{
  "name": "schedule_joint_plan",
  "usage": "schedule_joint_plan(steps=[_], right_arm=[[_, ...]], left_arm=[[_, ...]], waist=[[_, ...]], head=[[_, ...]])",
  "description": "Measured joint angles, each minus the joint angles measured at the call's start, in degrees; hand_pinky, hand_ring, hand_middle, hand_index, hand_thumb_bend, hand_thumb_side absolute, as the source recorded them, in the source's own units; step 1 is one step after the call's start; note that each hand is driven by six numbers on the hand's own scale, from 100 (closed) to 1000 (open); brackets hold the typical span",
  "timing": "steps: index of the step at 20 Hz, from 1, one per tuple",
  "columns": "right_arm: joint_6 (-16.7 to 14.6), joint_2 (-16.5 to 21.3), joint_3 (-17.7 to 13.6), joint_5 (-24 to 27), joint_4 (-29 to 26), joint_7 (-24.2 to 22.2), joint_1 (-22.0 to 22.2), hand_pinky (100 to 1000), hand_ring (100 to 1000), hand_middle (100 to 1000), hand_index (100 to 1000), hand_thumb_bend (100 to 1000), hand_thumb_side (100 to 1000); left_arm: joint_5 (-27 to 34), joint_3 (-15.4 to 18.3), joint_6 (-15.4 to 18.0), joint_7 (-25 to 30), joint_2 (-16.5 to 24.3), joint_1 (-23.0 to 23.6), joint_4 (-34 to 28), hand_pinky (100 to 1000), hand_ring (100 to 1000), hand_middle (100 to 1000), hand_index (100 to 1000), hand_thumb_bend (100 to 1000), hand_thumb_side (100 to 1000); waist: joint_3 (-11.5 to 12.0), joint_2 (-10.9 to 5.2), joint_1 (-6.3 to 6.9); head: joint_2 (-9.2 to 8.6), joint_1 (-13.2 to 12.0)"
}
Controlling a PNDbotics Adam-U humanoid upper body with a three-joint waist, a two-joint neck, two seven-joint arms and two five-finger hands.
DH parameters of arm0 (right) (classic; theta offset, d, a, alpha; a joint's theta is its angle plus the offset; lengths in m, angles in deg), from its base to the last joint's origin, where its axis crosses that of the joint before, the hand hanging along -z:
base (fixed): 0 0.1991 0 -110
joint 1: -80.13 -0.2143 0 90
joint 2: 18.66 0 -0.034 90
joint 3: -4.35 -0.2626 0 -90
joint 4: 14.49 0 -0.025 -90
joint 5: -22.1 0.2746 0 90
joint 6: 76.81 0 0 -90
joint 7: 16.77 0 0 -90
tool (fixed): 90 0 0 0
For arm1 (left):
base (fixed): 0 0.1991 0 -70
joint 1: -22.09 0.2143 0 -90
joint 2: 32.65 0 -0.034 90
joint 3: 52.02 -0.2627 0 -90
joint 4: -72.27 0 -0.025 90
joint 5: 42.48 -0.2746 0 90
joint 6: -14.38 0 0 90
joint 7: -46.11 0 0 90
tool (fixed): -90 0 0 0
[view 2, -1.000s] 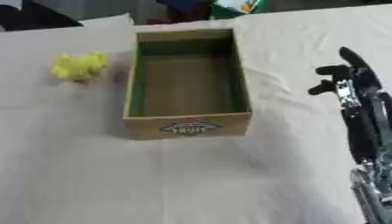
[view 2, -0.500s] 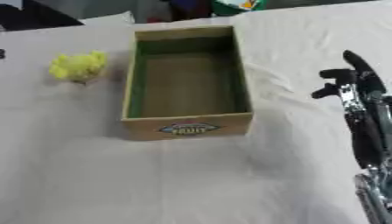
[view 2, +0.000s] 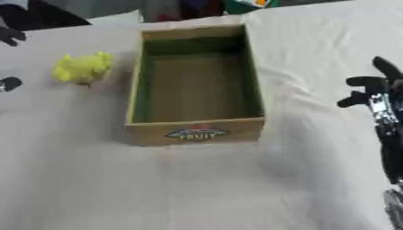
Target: Pick up objects on the table and place them in the box.
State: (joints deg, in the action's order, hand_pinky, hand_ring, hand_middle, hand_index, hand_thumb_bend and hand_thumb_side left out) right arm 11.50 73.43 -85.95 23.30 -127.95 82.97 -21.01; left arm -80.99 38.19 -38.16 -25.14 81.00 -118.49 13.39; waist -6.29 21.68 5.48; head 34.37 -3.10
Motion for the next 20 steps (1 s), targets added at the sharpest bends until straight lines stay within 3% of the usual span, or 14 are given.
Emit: schedule_joint_plan(steps=[8, 20], right_arm=[[-0.1, 0.0, 0.7, 0.6, 0.0, -0.9, -1.3, 855, 565, 695, 978, 100, 801], [-0.3, 0.5, 1.4, 1.0, 0.0, -1.9, -3.0, 856, 562, 697, 982, 100, 809]], left_arm=[[-0.5, 0.1, -2.7, -5.4, -1.4, -1.2, 2.5, 628, 834, 883, 994, 500, 709], [-0.4, 1.1, -2.2, -5.7, -1.4, -1.5, 5.6, 650, 855, 903, 1000, 585, 755]], waist=[[-2.9, 1.13, 1.29], [-5.8, 3.39, 3.02]], head=[[-1.26, -2.4], [-1.76, -4.2]])
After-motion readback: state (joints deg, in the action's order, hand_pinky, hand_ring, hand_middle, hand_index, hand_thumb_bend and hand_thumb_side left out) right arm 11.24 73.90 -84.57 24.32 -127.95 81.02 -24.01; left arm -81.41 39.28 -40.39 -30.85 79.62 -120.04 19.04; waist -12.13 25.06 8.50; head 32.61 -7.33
